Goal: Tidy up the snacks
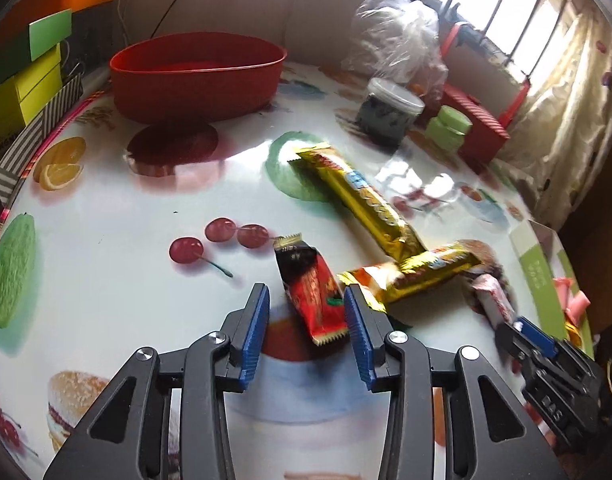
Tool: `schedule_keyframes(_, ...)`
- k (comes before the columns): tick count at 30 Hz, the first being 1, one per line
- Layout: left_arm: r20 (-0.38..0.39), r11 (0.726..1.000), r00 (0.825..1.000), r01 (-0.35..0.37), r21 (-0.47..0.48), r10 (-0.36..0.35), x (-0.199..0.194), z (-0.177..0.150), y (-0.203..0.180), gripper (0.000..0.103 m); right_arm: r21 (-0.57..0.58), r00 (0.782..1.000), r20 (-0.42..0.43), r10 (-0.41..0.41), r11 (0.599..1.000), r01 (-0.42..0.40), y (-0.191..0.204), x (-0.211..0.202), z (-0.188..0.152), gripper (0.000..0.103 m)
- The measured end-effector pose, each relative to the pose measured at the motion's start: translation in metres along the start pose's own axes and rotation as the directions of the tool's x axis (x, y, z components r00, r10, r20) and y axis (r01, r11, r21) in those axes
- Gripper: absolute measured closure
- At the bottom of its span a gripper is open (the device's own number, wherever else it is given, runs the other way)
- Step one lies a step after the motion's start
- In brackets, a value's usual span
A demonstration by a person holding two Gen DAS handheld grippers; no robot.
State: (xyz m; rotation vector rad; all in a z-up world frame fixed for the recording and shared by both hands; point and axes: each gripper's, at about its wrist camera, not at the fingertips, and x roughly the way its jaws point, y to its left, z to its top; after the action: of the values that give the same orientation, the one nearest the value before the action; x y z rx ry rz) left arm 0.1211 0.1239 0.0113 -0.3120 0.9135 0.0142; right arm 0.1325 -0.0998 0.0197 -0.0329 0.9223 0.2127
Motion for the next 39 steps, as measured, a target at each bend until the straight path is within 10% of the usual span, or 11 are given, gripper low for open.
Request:
schedule_keyframes(15,0.005,0.988,0.993,-0.115,0.106,0.115,0.011,0.005,-0.017,0.076,-0.044,1.0,-0.004,-0.01,0.999,0.01,0.007,0.006,0.004,0.064)
schedule_keyframes(39,0.064,0.996,0.998,-0.025,0.084,0.019,-0.034,-0.017,-0.021,0.078,-0.021,0.998,0.052,0.034,0.999,-0.033,0.0,-0.019,-0.007,0.075)
